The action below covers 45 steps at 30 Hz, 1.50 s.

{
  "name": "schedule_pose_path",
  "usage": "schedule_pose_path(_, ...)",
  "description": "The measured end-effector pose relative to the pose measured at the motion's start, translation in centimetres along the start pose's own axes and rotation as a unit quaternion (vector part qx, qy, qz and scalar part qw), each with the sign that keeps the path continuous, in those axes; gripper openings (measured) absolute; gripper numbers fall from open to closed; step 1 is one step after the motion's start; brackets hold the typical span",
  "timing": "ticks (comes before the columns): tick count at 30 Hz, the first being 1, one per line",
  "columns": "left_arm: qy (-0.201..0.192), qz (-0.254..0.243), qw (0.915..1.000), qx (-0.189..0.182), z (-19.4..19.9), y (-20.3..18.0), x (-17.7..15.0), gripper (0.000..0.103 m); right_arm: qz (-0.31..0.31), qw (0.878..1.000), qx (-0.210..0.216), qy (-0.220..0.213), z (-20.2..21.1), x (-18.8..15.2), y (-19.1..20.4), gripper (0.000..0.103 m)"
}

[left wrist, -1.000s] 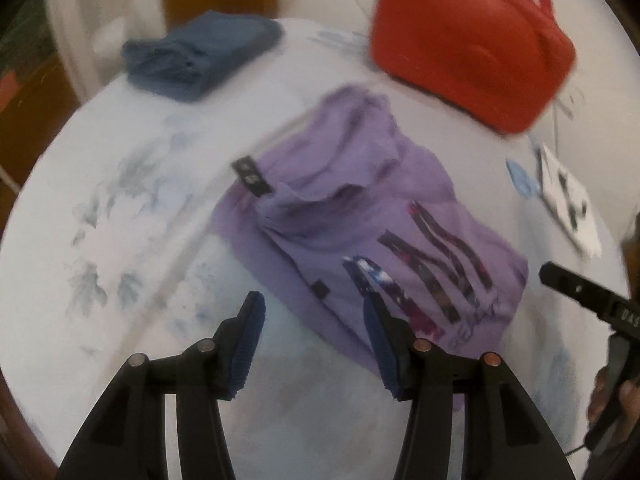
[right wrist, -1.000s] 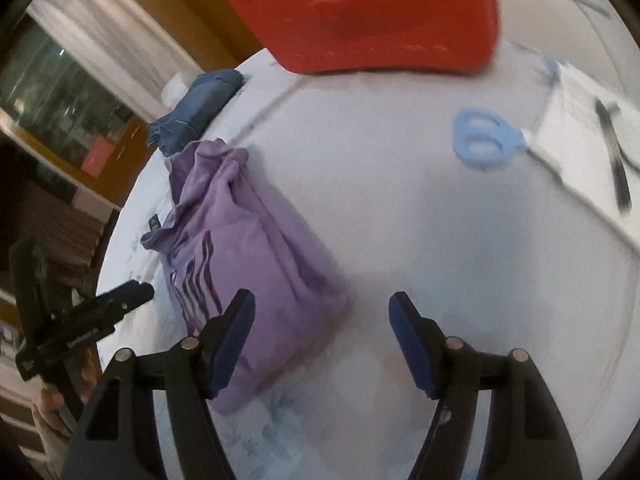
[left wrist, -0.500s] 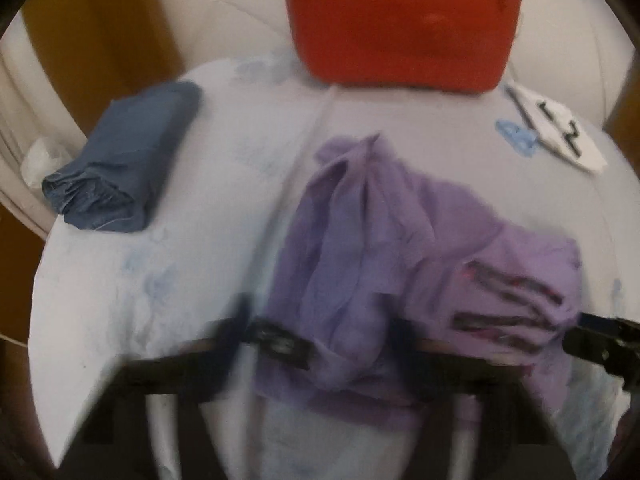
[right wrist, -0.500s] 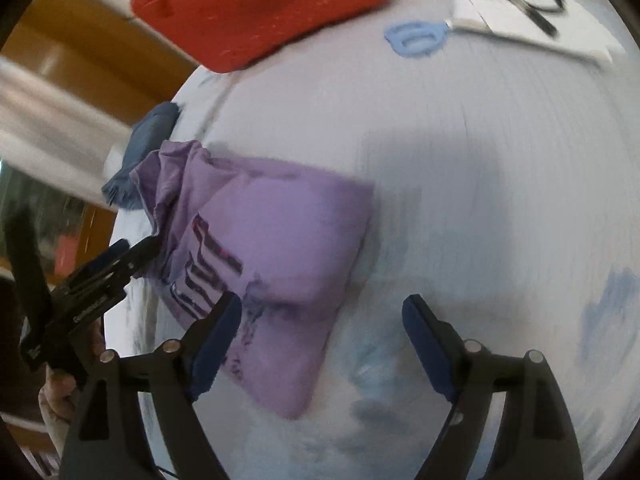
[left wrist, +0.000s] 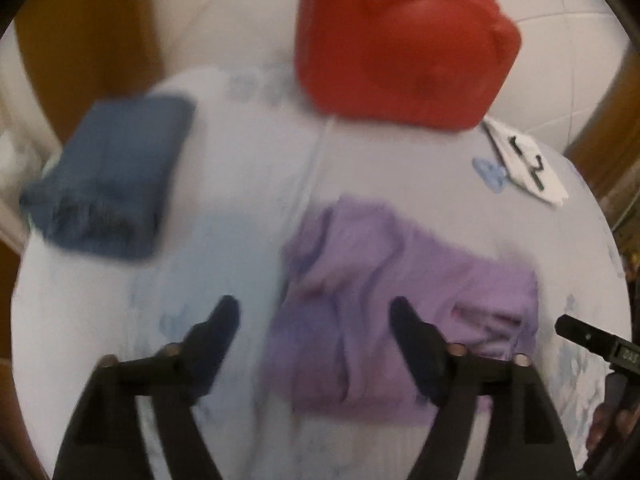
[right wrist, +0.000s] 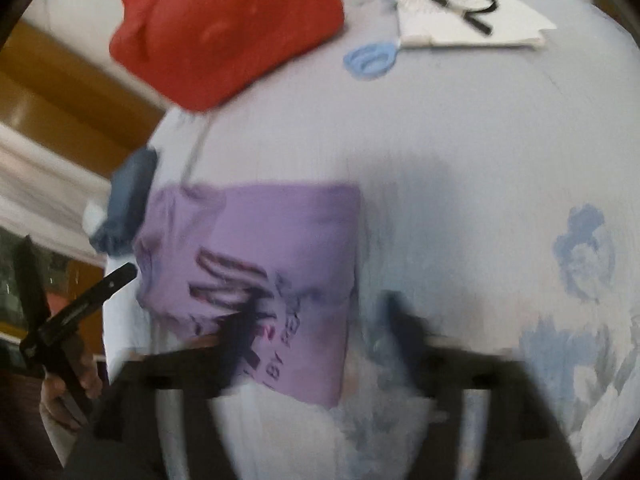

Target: Fold clothes

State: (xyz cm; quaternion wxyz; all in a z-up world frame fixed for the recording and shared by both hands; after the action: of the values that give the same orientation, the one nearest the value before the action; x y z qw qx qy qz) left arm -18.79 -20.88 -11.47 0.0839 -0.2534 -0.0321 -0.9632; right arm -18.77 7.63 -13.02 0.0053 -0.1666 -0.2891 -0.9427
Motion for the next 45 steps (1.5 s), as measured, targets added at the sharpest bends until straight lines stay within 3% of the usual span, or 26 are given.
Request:
schedule_pose_path(5,0.009,-0.022,0.9997,0.008,-2.9,-0.6,1.8,0.079,-0.021,0.999,-0.002,-0.027,0.1,2.4,-0.4,0.088)
schedule_pose_path(11,0.026,-0.031,0.9991,0.011,-6.3,0.1,2.6,0.079,-0.017,1.000,-0.009,-0.015,-2.6,3.6,0.3,0.088)
schedule_pose_path(12,0.029,-0.030,0.9991,0.011,-6.7,0.1,2.7,0.078,-0.012,1.000,-0.007,-0.008,-3.2,3.6,0.6,0.088)
schedule_pose_path(13,0.031,-0.030,0.9990,0.011,-7.2,0.2,2.8,0.064,-0.006,1.000,-0.005,-0.001,-3.8,3.6,1.0,0.087)
schedule_pose_path(14,0.034,-0.029,0.9990,0.010,-7.6,0.2,2.9,0.039,0.001,1.000,-0.014,0.009,-4.4,3.5,1.1,0.066)
schedule_pose_path(15,0.039,-0.025,0.9989,0.010,-8.1,0.4,3.0,0.030,0.008,0.999,-0.025,0.019,-5.0,3.4,1.2,0.021)
schedule_pose_path(16,0.049,-0.018,0.9986,0.010,-8.8,0.6,3.0,0.023,0.015,0.999,-0.036,0.030,-5.6,3.3,1.3,0.015)
schedule_pose_path(19,0.055,0.000,0.9984,0.010,-9.7,1.1,3.0,0.022,0.003,0.999,-0.050,0.018,-5.6,3.7,0.5,0.015)
schedule_pose_path(21,0.052,0.002,0.9986,0.009,-9.1,1.2,3.0,0.028,-0.012,0.998,-0.053,0.004,-5.3,3.9,-0.1,0.016)
schedule_pose_path(23,0.044,0.005,0.9990,0.005,-7.6,1.6,2.8,0.047,-0.014,0.999,-0.051,-0.007,-4.5,3.5,0.1,0.024)
schedule_pose_path(25,0.032,0.007,0.9995,0.000,-5.5,2.0,2.0,0.055,-0.009,0.998,-0.060,-0.018,-3.3,2.6,0.5,0.046)
schedule_pose_path(26,0.025,0.008,0.9996,-0.003,-4.4,2.2,1.5,0.063,-0.007,0.998,-0.057,-0.024,-2.8,2.3,0.8,0.065)
schedule_pose_path(27,0.019,0.008,0.9998,-0.006,-3.2,2.3,1.0,0.068,-0.005,0.998,-0.054,-0.023,-2.5,1.6,1.0,0.077)
schedule_pose_path(28,0.015,0.009,0.9998,-0.009,-2.2,2.4,0.3,0.073,-0.003,0.998,-0.051,-0.021,-2.2,1.0,1.2,0.077)
schedule_pose_path(37,0.058,0.030,0.9975,-0.028,-1.7,1.4,-6.2,0.074,0.001,0.999,-0.038,-0.005,-1.2,-3.9,1.8,0.077)
schedule_pose_path(45,0.072,0.047,0.9957,-0.036,-4.1,0.3,-7.0,0.070,0.006,0.999,-0.033,-0.009,-2.4,-3.7,1.7,0.077)
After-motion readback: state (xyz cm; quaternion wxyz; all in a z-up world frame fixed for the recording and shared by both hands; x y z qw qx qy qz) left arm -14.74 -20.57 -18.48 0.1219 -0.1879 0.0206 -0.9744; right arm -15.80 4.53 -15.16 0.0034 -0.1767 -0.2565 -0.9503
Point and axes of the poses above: each gripper's, at about its wrist camera, not at the fingertips, and z roughly against the way its jaws point, y to its left, x to its top, the point moved 6 cm from there along -z, roughly the way its jaws point, and after that the axes turned 7 degrees about x, right-handed, at the moved point
